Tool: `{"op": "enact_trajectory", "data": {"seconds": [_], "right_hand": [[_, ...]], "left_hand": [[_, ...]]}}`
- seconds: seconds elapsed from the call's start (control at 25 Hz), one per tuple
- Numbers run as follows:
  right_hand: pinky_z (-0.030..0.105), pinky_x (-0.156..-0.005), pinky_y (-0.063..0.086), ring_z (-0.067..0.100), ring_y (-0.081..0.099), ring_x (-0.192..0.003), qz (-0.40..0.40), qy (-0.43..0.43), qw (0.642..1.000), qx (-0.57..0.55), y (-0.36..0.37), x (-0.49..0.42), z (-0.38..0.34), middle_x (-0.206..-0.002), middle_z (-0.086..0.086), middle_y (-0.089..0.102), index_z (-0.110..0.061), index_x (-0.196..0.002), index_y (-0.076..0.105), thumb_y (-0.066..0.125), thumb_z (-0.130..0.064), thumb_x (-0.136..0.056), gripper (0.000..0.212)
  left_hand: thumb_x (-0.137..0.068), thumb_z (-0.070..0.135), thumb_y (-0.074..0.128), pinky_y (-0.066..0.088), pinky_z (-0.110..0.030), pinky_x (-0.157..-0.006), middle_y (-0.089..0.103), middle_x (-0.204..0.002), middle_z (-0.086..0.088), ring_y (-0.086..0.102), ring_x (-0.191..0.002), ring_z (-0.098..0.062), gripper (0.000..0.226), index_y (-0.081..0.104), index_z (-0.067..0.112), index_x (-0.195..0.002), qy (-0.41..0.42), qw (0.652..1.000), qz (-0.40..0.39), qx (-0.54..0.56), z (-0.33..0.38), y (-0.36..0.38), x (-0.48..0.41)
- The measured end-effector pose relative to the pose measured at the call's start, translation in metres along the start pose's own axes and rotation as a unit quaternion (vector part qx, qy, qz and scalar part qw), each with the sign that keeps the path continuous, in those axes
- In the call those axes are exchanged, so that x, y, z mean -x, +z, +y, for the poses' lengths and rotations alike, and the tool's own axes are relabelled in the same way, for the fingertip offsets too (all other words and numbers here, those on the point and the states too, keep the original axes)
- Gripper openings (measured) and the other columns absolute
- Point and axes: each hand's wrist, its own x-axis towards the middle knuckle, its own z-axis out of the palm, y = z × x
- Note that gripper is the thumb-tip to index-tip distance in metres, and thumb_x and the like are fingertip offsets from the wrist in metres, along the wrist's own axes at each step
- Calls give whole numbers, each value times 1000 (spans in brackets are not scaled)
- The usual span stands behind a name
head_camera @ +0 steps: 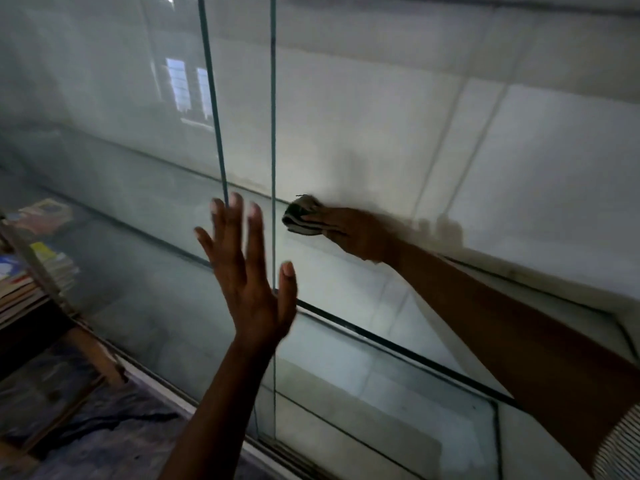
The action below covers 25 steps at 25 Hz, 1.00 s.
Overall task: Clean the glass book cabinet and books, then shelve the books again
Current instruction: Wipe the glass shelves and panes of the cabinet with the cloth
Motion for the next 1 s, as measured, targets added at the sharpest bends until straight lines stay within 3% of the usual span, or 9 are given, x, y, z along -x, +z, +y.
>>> {"op": "enact_trajectory", "data": {"seconds": [0.04, 0.2, 0.32, 0.44, 0.64, 0.76, 0.84, 0.92, 1.0], "right_hand": [[24, -111, 30, 17, 42, -128, 14, 15, 1000, -9, -3, 11, -4, -138, 13, 47, -2, -131, 50, 52, -6, -90, 41], [-6, -94, 19, 3, 38, -115, 20, 49, 999, -12, -19, 66, -33, -136, 5, 49, -10, -130, 51, 54, -1, -90, 41], [4, -95, 28, -3, 39, -113, 48, 70, 996, 9, -21, 116, -56, -136, -2, 51, -24, -131, 47, 57, -12, -90, 43], [11, -102, 33, -3, 41, -121, 50, 64, 997, 3, -26, 164, -77, -136, -9, 48, -27, -126, 56, 46, -22, -93, 35], [18, -99, 42, 0, 49, -122, 67, 109, 990, -64, -49, 228, -103, -133, -16, 52, -35, -122, 58, 44, -25, -93, 33], [17, -77, 49, -4, 63, -88, 180, 275, 933, -144, -82, 240, -106, -106, -26, 65, -51, -109, 58, 49, -15, -94, 40], [26, -66, 48, 8, 56, -61, 273, 396, 875, -45, -104, 244, -78, -100, -15, 67, -43, -117, 58, 48, -10, -95, 40], [25, -73, 46, 8, 56, -71, 269, 501, 817, 91, -115, 250, -43, -116, 0, 63, -28, -131, 53, 45, -4, -94, 45], [36, -90, 47, 28, 58, -102, 246, 561, 773, 163, -103, 255, -18, -129, 11, 56, -22, -134, 50, 43, -3, -90, 49]], "left_hand": [[-99, 35, 27, 6, -52, -116, 11, -158, 3, 10, -144, -24, 55, 12, 22, -150, 25, 999, -30, 22, 13, -2, 15], [-100, 35, 28, 8, -49, -117, 12, -157, 8, 13, -145, -23, 54, 12, 23, -150, 22, 985, -146, 92, 34, -1, 61], [-101, 35, 26, 6, -50, -117, 15, -157, 8, 16, -144, -25, 53, 14, 22, -150, 6, 979, -180, 92, 30, 3, 61], [-101, 34, 24, 8, -49, -117, 28, -152, 1, 19, -143, -25, 48, 28, 15, -145, -10, 973, -202, 110, 35, 3, 44], [-100, 36, 30, 29, -46, -112, 44, -143, -7, 34, -137, -24, 47, 45, 11, -137, 73, 931, -338, 115, 46, 30, 8], [-94, 59, 18, 28, -48, -112, 39, -148, -3, 32, -138, -22, 65, 40, 21, -142, 137, 857, -489, 85, 48, 63, -4], [-80, 77, -2, 14, -47, -117, 21, -156, 3, 16, -145, -17, 87, 25, 30, -147, 135, 804, -575, 65, 46, 78, -4], [-61, 85, -20, 0, -41, -118, 2, -158, 10, -3, -145, -10, 104, 9, 36, -149, 130, 759, -638, 23, 44, 85, 1], [-55, 86, -24, -5, -37, -118, -5, -156, 15, -9, -144, -6, 108, 2, 39, -148, 136, 745, -653, 10, 41, 85, 3]]}}
